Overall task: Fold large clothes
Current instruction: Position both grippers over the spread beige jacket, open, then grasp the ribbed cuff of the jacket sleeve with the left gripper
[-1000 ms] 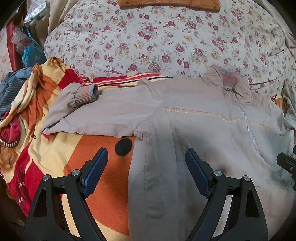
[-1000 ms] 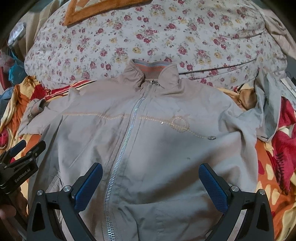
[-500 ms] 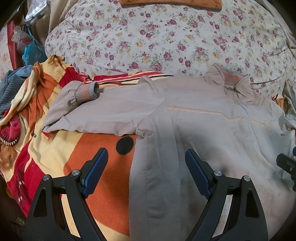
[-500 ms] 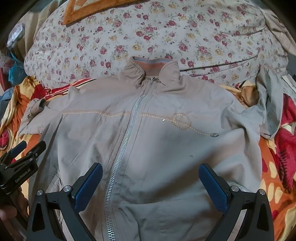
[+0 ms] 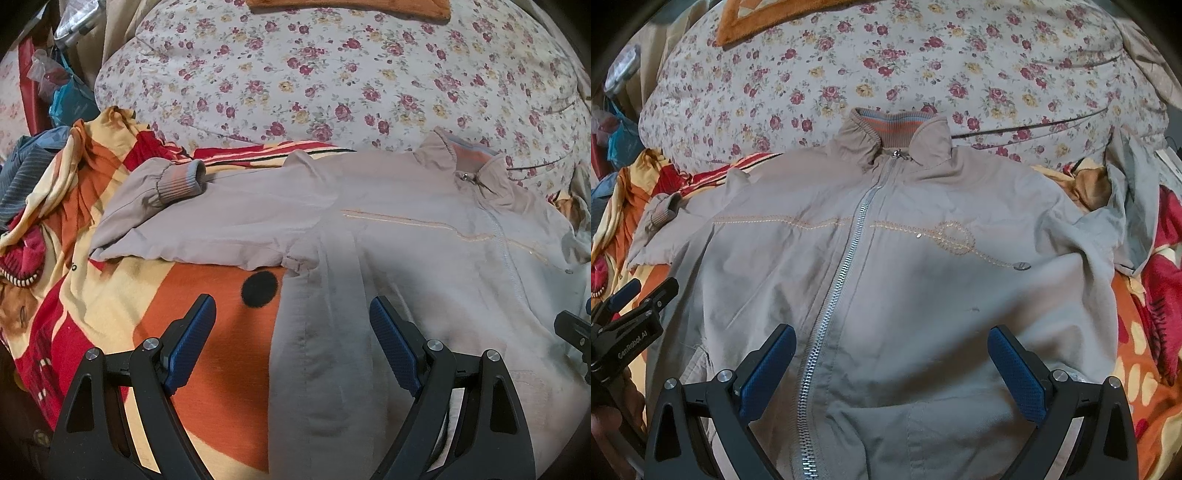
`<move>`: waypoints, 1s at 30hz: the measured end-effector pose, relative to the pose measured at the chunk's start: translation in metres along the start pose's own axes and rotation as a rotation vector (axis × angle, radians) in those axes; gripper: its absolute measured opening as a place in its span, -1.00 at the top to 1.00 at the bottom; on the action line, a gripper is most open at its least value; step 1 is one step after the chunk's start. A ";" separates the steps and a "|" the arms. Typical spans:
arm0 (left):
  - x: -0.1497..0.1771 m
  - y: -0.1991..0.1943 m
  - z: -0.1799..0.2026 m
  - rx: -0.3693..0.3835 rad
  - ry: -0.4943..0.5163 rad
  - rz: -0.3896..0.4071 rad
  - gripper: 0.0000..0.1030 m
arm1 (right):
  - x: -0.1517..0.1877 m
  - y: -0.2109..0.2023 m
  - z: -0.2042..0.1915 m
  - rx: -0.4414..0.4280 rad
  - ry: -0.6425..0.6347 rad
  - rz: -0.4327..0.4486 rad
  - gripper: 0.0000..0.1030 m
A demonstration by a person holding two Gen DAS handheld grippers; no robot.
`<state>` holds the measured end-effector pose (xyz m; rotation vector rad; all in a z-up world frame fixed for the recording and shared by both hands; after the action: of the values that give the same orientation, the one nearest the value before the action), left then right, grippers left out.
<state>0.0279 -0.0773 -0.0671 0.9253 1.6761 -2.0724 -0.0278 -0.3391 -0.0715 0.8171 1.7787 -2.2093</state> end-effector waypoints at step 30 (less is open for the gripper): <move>-0.031 -0.011 -0.061 -0.056 -0.084 0.016 -0.66 | 0.002 0.002 -0.002 -0.048 0.000 0.001 -0.99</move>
<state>0.0618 -0.0207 -0.0445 0.8197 1.6690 -2.0149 -0.0278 -0.3373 -0.0745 0.8077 1.8238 -2.1566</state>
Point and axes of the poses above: each gripper's, at about its wrist camera, not at the fingertips, and y roughly the way its jaws point, z to its right, x to its underside, the point moved 8 cm from there along y, roughly the way its jaws point, and after that the axes turned 15 degrees about x, right-handed, at the moved point
